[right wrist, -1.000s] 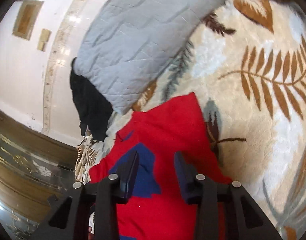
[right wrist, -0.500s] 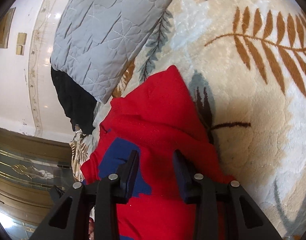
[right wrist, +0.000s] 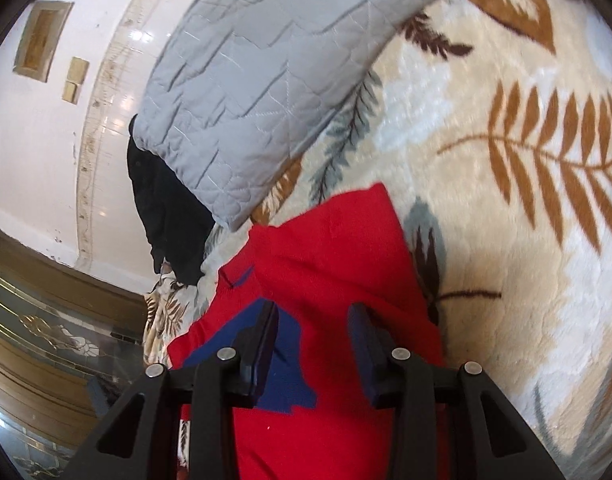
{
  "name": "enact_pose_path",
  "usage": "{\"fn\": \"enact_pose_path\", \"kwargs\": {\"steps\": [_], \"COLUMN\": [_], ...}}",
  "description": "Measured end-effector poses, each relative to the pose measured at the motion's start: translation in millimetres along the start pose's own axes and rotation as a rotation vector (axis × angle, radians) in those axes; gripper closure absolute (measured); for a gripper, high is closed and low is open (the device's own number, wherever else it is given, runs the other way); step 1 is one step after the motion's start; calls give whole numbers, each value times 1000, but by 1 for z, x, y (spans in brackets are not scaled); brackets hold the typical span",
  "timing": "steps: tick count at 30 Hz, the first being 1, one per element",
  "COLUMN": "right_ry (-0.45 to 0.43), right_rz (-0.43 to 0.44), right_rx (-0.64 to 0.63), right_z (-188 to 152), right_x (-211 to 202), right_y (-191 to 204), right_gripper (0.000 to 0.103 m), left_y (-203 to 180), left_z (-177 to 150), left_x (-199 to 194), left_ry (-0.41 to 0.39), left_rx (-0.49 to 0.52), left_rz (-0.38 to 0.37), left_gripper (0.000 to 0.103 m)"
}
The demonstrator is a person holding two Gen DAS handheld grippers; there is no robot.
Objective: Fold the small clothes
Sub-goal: 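Grasp the other blue sleeve with the left tool and fold it across the chest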
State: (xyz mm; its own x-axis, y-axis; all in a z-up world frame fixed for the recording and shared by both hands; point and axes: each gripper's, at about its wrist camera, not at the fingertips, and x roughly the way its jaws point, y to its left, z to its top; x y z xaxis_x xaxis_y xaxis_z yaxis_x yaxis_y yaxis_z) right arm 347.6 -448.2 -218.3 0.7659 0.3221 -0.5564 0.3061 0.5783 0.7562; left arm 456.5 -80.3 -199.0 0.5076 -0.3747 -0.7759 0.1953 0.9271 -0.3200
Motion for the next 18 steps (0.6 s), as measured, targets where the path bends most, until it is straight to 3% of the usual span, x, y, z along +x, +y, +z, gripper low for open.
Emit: {"fn": "enact_pose_path", "kwargs": {"steps": [4, 8, 11, 13, 16, 18], "right_ry": [1, 64, 48, 7, -35, -26], "right_rz": [3, -60, -52, -32, -5, 1], "right_rx": [1, -21, -33, -59, -82, -106], "right_z": [-2, -8, -9, -8, -10, -15], "right_x": [8, 25, 19, 8, -2, -1], "right_y": [0, 0, 5, 11, 19, 25], "right_gripper": [62, 52, 51, 50, 47, 47], "left_y": [11, 20, 42, 68, 126, 174], "left_z": [-3, -5, 2, 9, 17, 16], "left_x": [-2, -12, -46, -72, -107, -119], "left_ry": [26, 73, -5, -74, -183, -196], "left_rx": [-1, 10, -1, -49, -195, -329], "left_rz": [14, -25, -17, 11, 97, 136], "left_gripper": [94, 89, 80, 50, 42, 42]}}
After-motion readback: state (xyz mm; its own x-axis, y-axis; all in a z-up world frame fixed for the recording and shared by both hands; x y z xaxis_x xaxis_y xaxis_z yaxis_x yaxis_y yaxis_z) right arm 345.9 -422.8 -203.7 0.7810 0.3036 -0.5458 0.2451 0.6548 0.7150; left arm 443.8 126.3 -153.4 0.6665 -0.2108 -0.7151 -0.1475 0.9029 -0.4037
